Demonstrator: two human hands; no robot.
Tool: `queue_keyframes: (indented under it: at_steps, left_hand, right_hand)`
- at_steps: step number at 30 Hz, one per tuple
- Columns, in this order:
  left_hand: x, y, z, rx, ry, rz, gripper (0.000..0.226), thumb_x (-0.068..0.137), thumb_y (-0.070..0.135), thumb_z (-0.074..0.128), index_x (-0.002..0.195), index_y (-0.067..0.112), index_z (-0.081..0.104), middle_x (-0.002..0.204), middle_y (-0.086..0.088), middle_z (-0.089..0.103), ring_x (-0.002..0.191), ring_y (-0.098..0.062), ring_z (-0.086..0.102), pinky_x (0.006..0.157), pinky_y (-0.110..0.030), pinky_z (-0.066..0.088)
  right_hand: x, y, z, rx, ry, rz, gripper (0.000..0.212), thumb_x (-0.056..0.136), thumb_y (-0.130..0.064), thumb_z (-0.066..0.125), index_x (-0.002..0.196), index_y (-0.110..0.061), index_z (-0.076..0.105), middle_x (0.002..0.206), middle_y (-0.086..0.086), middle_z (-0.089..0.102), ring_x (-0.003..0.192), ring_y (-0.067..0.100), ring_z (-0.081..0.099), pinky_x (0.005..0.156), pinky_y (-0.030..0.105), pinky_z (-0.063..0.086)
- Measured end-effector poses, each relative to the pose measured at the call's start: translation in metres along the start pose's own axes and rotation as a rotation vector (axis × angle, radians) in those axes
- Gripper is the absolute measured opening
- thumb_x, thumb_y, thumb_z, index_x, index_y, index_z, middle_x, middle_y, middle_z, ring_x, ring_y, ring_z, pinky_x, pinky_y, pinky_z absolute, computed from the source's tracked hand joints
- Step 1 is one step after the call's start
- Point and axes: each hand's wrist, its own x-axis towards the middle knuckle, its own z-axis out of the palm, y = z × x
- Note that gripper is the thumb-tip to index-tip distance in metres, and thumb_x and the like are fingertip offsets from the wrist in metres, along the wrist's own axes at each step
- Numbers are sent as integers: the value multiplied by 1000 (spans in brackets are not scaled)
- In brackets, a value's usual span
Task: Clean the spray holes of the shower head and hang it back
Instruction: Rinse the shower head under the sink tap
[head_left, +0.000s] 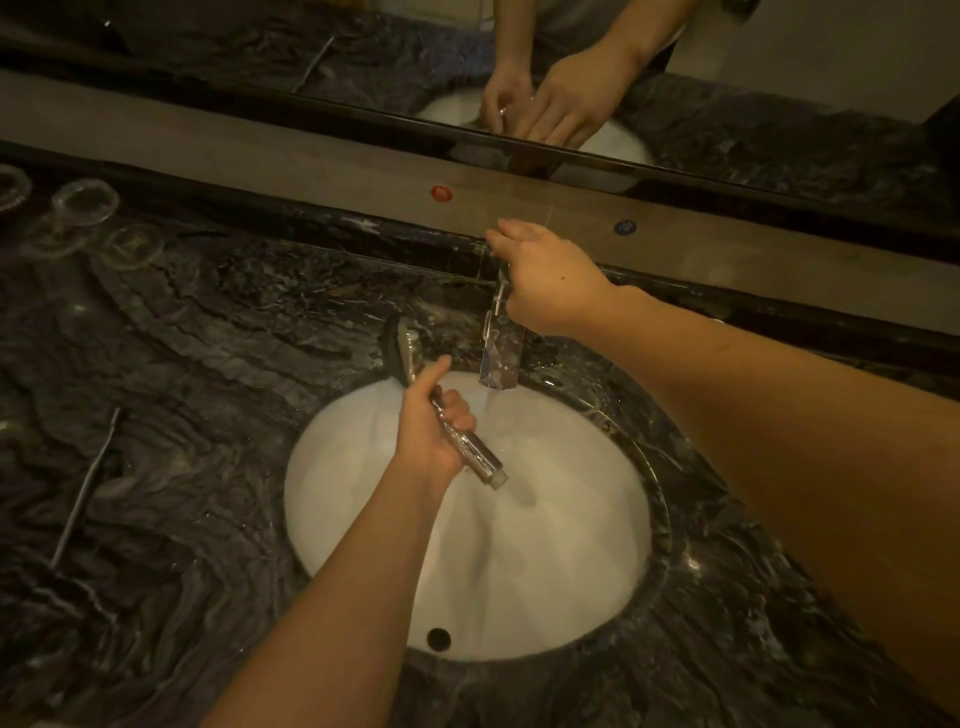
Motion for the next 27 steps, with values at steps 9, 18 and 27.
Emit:
queue_keyframes:
  at_steps: [9,18,27]
  left_hand:
    - [-16,-36,-30,589,172,143,36,94,19,69,117,-3,53,65,-7,54,46,-14,54,49,-32,57]
    - [-23,-47,-35,652,139,87,48,87,34,77,105,-10,69,77,-16,70,60,-22,70,61,-33,62]
    - [-16,-54,-32,684,96,22,11,95,15,66,94,5,61,65,-4,56,48,-13,53,48,-26,45]
  right_hand:
    - [-2,-1,-1,7,0,-5,80,88,-14,63,156,-11,21,164,9,16,151,26,14,119,37,20]
    - [0,-1,1,1,13,0,79,88,-14,63,156,-12,22,164,8,17,151,26,14,118,41,22]
    - [1,0,2,14,9,2,82,87,-17,66,156,-12,22,164,9,16,150,26,15,118,42,23]
